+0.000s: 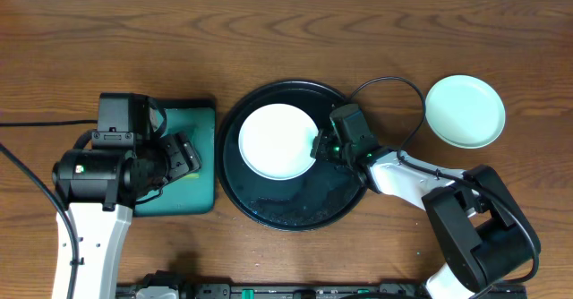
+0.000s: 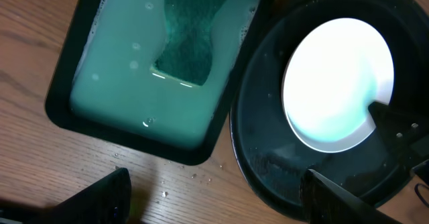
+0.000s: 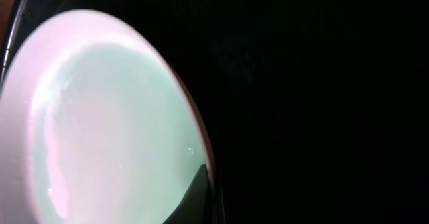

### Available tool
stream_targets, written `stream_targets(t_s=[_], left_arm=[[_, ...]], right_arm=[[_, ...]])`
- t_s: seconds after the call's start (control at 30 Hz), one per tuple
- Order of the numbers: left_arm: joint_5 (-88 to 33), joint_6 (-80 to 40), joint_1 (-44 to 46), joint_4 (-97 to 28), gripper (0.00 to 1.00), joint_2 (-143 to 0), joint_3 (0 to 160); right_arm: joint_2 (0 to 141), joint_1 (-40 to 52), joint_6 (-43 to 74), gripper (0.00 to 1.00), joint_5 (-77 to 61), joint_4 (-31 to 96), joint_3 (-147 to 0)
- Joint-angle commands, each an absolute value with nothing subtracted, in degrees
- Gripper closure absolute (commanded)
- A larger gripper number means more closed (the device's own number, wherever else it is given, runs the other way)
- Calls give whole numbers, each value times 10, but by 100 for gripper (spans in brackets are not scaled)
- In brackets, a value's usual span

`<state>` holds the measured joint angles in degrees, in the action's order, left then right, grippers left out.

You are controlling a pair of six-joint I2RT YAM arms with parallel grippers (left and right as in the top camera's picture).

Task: Clean dirty plates on tray and stack at the side

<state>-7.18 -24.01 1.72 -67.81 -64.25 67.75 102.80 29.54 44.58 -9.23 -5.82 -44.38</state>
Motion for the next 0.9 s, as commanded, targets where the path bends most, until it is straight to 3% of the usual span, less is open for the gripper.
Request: stream_targets(t_s=[0.0, 0.47, 0.67, 0.87], left_arm=[[-71, -241, 17, -684, 20, -644, 677], [-71, -241, 17, -683, 20, -644, 677], [-71, -241, 17, -683, 20, -644, 677], [-71, -241, 17, -683, 19, -644, 677]], right_arm=[[1054, 302, 442, 99, -126, -34, -428], [847, 299, 385, 99, -220, 184, -428], [829, 296, 390, 99, -270, 162, -428], [829, 297, 359, 99, -153, 64, -428]])
